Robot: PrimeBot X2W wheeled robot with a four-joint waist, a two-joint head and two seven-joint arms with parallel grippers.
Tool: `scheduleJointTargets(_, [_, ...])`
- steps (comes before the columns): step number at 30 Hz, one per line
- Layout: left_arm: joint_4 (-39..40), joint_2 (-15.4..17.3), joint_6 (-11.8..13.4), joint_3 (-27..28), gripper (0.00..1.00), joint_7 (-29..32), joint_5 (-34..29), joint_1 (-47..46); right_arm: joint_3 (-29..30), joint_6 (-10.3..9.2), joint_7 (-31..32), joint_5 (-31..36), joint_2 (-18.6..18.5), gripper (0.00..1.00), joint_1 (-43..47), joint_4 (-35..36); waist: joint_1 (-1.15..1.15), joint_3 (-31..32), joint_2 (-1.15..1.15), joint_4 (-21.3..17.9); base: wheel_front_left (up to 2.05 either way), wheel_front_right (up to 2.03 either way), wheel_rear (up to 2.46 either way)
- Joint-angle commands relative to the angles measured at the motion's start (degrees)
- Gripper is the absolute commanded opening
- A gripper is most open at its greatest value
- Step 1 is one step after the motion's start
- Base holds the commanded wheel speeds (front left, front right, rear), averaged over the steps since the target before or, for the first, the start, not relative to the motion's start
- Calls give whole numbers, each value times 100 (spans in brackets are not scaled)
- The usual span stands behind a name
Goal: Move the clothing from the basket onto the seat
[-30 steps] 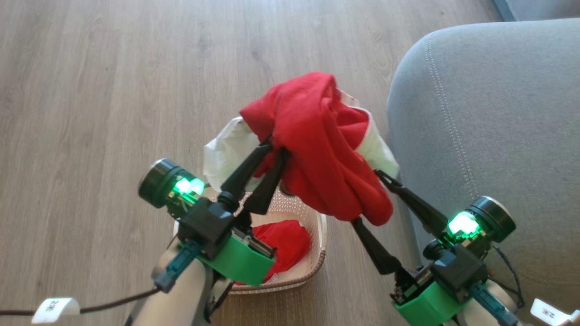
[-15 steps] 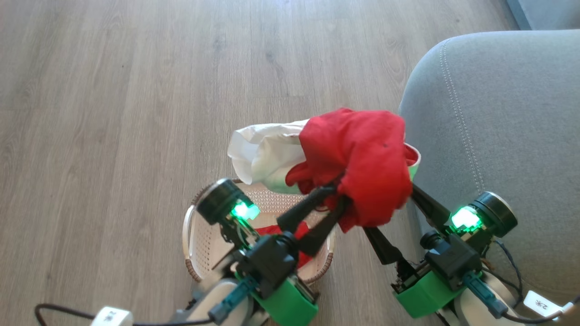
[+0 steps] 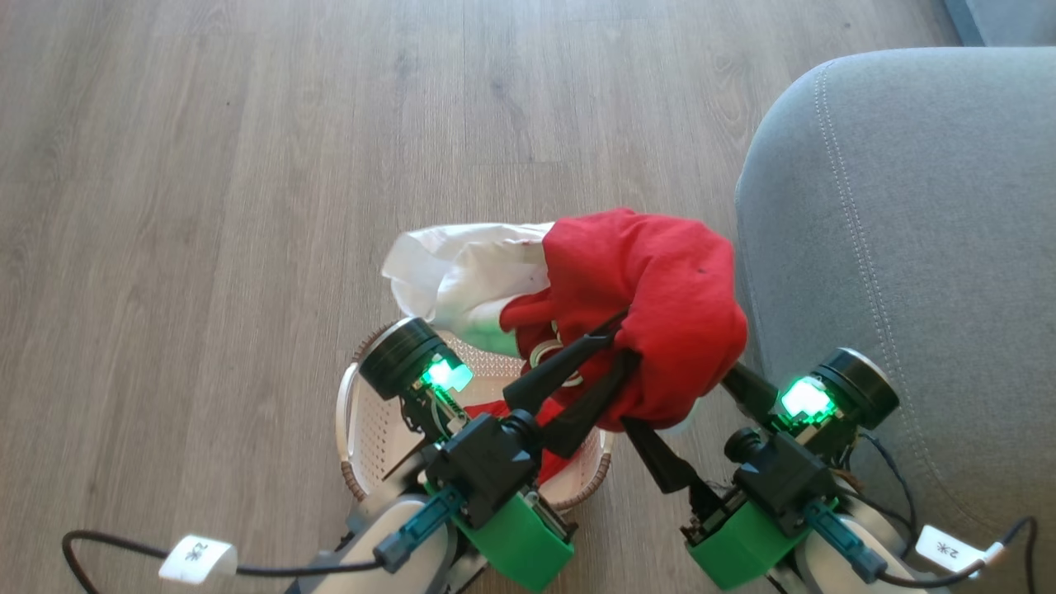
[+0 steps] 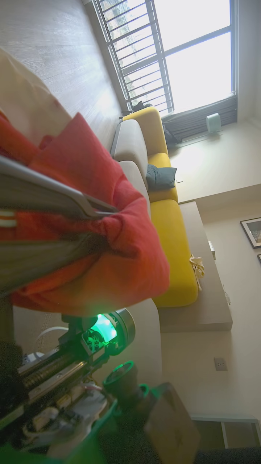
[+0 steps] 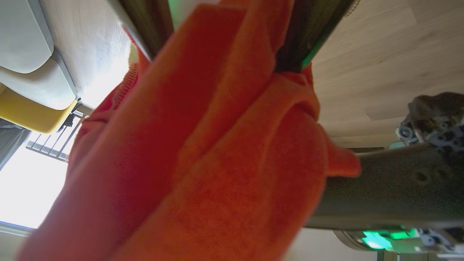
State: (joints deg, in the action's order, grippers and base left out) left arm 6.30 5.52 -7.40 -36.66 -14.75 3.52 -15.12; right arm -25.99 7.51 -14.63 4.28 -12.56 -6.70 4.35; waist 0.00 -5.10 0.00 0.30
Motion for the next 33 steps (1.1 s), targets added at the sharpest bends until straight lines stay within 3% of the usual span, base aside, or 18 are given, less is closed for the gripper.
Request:
scheduleJointTargets(1, [172,-64,-5,230,0,-25,7,-237,-115,-2,-37,-46,48,100,-163,184,0,-7,0,2,0,0,0])
scheduleJointTargets(14, [-40,-97,-8,66,0,-25,95,-223,-134,-2,-37,-128,199,100,-230,277,0,30,0,13,0,0,0])
scheduleJointTargets(23, [-51,77,-8,-240,0,-25,304,-295,-24,-2,-37,-97,329,100,-259,223,0,85,0,50,0,0,0])
scheduleJointTargets(24, [-49,83,-8,-267,0,-25,316,-295,-6,-2,-37,-105,349,96,-259,239,0,89,0,55,0,0,0])
scheduleJointTargets(25, [-47,88,-8,-289,0,-25,326,-297,11,-2,-37,-125,373,0,-260,269,0,91,0,61,0,0,0])
scheduleJointTargets(33, [-35,98,-8,-290,0,-25,358,-312,68,-2,-37,-230,409,0,-241,367,0,90,0,88,0,0,0])
